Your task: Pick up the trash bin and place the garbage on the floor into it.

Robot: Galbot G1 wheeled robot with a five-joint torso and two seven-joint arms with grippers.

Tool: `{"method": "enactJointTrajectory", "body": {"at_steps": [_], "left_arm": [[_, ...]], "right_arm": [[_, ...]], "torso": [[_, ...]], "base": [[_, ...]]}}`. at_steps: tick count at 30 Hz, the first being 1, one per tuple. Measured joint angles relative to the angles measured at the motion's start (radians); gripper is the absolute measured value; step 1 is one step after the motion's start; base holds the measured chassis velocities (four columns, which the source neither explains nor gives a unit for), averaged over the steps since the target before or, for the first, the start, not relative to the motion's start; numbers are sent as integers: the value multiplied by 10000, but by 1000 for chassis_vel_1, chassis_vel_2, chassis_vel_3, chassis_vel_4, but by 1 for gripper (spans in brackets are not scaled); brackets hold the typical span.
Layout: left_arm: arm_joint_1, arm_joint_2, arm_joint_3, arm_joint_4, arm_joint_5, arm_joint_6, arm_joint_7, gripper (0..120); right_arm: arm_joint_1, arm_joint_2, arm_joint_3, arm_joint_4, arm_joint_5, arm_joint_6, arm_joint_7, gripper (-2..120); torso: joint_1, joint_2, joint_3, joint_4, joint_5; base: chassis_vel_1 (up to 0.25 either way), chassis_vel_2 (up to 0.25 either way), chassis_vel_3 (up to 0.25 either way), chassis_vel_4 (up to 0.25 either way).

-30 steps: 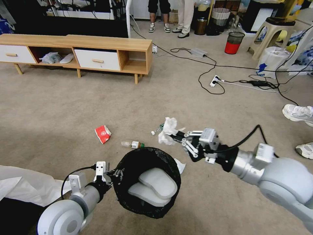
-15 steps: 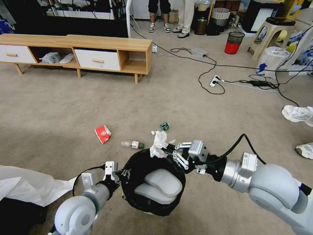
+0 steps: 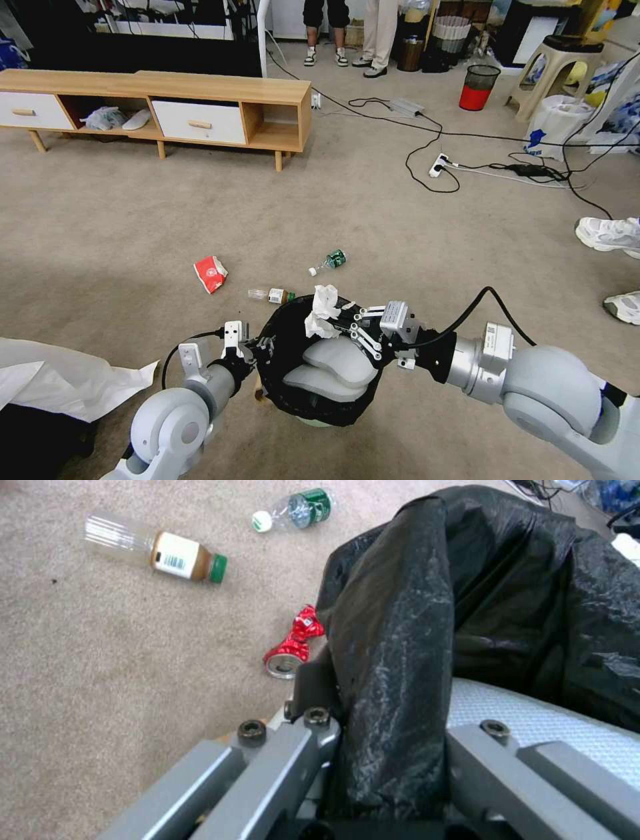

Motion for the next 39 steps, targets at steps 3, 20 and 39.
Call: {"method": "enactJointTrajectory", "body": {"at_steps": [3, 20, 39], "left_arm": [[-27, -2, -9, 5, -17, 0, 2, 0], [192, 69, -197, -221, -80, -30, 148, 0], [459, 118, -487, -561, -151, -68, 244, 0]], "right_arm": [[42, 109, -137, -131, -45, 6, -3, 0], [995, 828, -1709, -907, -240, 81, 34, 0], [1409, 1349, -2720, -1884, -691, 128, 64, 32]], "torso": [[0, 0, 0, 0, 0], [0, 0, 0, 1, -1], [0, 0, 0, 0, 0]], "base": [[0, 0, 0, 0], [0, 0, 0, 0], [0, 0, 0, 0]]}}
